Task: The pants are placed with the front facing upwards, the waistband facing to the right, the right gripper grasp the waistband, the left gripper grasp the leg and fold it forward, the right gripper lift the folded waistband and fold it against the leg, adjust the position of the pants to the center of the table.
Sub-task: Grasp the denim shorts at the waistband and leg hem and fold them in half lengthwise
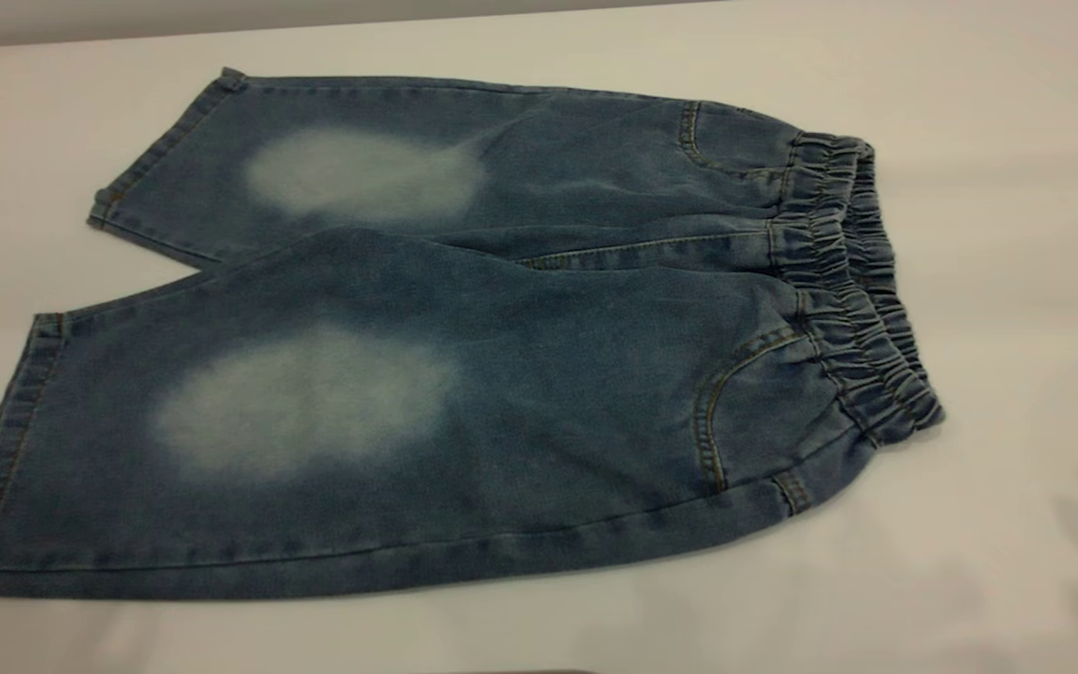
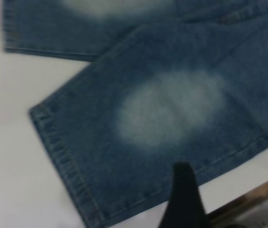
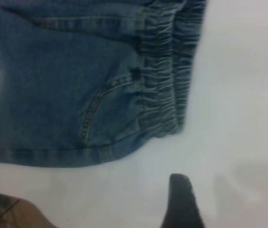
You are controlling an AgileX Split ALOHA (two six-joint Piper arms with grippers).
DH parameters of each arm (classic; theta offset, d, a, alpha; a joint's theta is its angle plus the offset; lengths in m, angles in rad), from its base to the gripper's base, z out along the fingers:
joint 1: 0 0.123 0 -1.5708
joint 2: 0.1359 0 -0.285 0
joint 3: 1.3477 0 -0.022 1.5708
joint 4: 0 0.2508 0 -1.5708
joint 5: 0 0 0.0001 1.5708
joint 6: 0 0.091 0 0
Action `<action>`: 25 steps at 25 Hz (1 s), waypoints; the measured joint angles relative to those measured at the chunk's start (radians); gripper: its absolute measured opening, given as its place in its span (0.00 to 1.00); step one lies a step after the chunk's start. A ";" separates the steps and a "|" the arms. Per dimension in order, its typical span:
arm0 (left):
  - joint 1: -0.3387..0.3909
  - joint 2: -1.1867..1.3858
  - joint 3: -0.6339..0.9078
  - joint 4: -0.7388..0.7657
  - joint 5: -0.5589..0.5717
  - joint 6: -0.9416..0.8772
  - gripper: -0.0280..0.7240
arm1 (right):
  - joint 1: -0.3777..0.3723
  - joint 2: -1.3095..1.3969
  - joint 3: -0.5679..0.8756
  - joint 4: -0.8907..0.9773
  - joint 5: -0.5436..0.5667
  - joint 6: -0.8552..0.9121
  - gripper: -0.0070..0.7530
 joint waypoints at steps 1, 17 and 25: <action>0.000 0.036 -0.001 -0.013 -0.008 0.013 0.69 | 0.000 0.041 0.000 0.039 -0.010 -0.028 0.63; -0.137 0.465 -0.004 -0.036 -0.177 0.033 0.71 | 0.000 0.694 -0.013 0.772 -0.084 -0.543 0.66; -0.150 0.512 -0.004 -0.038 -0.191 0.033 0.72 | 0.000 0.930 -0.018 1.035 -0.072 -0.807 0.66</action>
